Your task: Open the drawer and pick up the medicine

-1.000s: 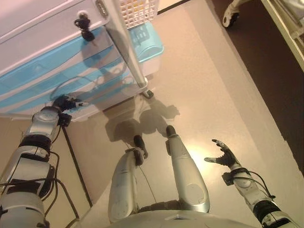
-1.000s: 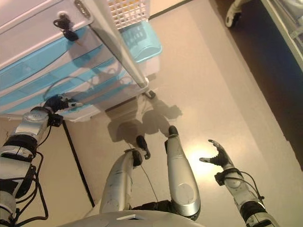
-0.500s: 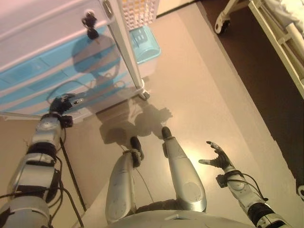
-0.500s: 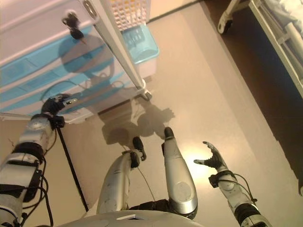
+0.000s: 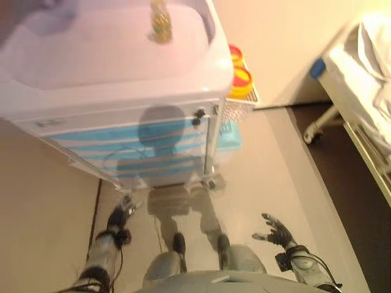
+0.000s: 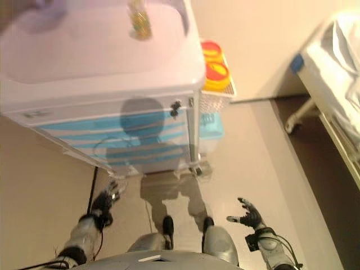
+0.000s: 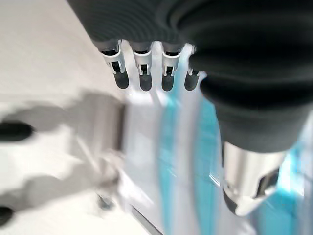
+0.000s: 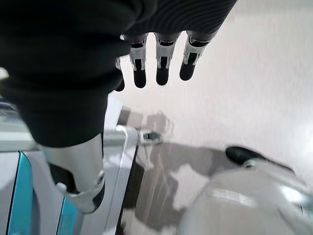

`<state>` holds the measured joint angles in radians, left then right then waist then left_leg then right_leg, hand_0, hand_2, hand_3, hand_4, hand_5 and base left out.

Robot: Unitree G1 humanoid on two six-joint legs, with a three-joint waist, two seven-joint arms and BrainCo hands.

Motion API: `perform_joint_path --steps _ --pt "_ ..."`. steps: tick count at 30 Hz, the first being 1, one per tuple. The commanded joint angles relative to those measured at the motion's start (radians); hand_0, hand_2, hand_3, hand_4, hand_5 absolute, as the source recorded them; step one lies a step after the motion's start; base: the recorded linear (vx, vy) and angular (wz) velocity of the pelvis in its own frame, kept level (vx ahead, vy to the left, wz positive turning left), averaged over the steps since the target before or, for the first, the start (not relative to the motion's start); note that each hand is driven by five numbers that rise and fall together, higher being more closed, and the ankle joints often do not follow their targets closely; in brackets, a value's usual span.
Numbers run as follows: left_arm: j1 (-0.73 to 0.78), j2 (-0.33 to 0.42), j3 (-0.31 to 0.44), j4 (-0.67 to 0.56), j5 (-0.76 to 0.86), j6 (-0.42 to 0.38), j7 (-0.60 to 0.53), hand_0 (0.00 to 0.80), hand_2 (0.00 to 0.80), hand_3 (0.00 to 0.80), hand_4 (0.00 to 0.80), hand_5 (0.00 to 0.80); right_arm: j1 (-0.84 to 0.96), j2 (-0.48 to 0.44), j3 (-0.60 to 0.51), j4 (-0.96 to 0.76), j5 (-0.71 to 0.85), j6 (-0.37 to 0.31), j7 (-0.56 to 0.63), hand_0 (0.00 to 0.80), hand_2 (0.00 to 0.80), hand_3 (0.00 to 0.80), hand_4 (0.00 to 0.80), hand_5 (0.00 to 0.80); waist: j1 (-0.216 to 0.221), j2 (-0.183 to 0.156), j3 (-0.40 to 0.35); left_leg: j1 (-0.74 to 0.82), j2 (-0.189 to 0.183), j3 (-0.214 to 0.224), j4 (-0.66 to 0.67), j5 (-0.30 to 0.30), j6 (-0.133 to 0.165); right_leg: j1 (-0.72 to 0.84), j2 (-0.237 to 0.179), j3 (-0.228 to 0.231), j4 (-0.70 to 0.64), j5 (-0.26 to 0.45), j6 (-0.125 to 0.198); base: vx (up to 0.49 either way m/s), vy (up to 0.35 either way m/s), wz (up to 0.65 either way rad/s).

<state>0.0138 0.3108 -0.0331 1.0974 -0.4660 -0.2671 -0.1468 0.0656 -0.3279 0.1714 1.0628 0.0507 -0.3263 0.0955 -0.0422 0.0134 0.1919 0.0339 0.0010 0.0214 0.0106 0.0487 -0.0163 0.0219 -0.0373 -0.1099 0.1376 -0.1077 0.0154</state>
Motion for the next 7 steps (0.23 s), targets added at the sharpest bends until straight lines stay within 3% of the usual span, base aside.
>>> perform_joint_path --steps 1,7 --pt "-0.028 -0.009 0.029 0.072 0.051 0.014 -0.033 0.000 0.000 0.000 0.000 0.000 -0.022 0.017 -0.011 0.037 0.045 -0.016 0.024 0.000 0.000 0.000 0.000 0.000 0.017 -0.041 -0.010 0.014 -0.062 0.031 0.027 -0.104 0.012 0.027 0.026 0.000 -0.114 0.082 0.029 -0.019 -0.058 0.27" --pt "-0.002 -0.080 -0.019 0.190 0.127 0.064 -0.105 0.000 0.000 0.000 0.000 0.000 -0.072 0.065 0.003 0.118 0.002 -0.005 -0.012 0.000 0.000 0.000 0.000 0.000 0.044 -0.053 -0.037 0.044 -0.064 0.020 0.011 -0.113 0.018 0.070 0.026 -0.016 -0.147 0.085 0.029 -0.023 -0.043 0.22"
